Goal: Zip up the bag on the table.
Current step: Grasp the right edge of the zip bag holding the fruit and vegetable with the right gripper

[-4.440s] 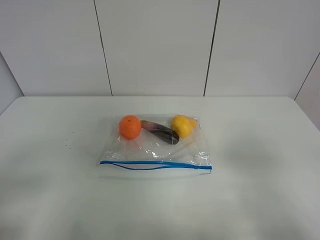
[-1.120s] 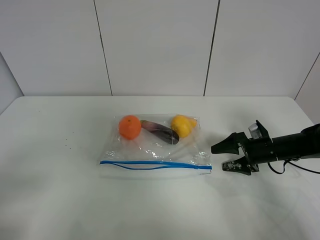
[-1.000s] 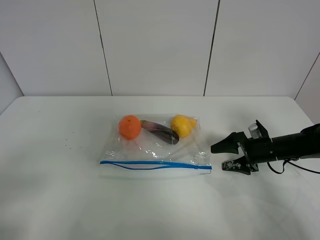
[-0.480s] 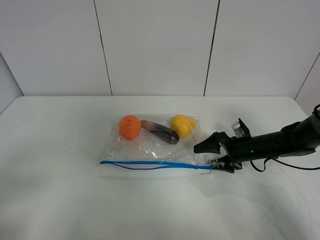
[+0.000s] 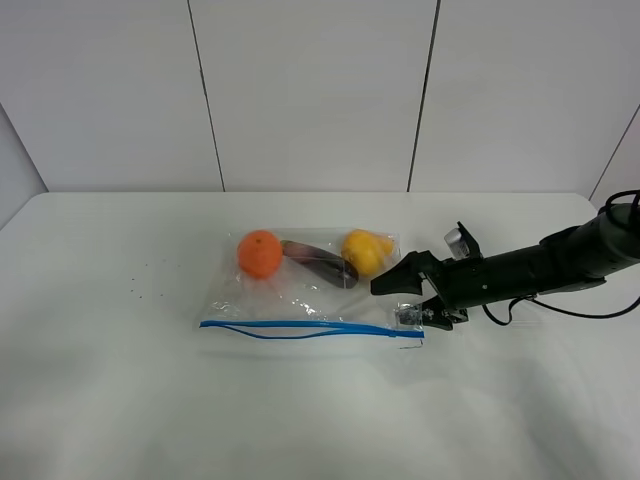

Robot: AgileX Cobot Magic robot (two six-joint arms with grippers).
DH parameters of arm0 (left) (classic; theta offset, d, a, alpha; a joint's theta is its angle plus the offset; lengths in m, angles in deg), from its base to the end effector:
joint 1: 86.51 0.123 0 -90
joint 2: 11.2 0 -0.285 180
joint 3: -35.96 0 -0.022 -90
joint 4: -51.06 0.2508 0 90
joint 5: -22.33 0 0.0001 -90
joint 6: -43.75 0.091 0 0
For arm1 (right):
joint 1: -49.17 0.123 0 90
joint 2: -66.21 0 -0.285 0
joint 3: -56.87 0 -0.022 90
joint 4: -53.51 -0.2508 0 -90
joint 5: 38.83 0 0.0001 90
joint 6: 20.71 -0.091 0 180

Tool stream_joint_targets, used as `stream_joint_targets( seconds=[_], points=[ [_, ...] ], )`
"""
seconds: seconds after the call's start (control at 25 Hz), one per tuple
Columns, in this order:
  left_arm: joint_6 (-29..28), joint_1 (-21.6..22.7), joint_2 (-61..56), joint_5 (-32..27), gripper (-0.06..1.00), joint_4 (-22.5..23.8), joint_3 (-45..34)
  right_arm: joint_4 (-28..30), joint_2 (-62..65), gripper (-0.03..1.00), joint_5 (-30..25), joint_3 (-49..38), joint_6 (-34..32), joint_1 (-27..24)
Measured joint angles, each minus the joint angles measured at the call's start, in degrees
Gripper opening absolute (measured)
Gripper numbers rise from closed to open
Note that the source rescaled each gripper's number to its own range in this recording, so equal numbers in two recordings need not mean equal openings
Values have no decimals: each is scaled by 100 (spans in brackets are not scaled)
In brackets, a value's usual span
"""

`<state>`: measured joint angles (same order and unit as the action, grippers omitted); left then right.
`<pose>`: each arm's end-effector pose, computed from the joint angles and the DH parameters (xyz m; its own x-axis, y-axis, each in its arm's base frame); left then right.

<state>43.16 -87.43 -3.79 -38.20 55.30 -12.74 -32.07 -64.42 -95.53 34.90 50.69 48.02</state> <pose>-0.0054 0.0059 0.2772 -0.4482 0.0333 -0.8933 -0.0298 0.9982 0.0522 0.3397 0.0691 0.0798 -0.9714 0.1211 -0.2044 -0.1069 0.5456 0.8312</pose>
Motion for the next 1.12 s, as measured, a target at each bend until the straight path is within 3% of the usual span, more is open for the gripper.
stream_joint_targets(
  seconds=[0.4, 0.52, 0.8, 1.12],
  points=[
    [0, 0, 0, 0, 100, 0, 0, 526, 0, 98, 38, 6, -264, -5],
    [0, 0, 0, 0, 100, 0, 0, 539, 0, 85, 38, 6, -264, -5],
    [0, 0, 0, 0, 100, 0, 0, 539, 0, 33, 44, 6, -264, -5],
    [0, 0, 0, 0, 100, 0, 0, 543, 0, 8, 44, 6, -254, -5]
  ],
)
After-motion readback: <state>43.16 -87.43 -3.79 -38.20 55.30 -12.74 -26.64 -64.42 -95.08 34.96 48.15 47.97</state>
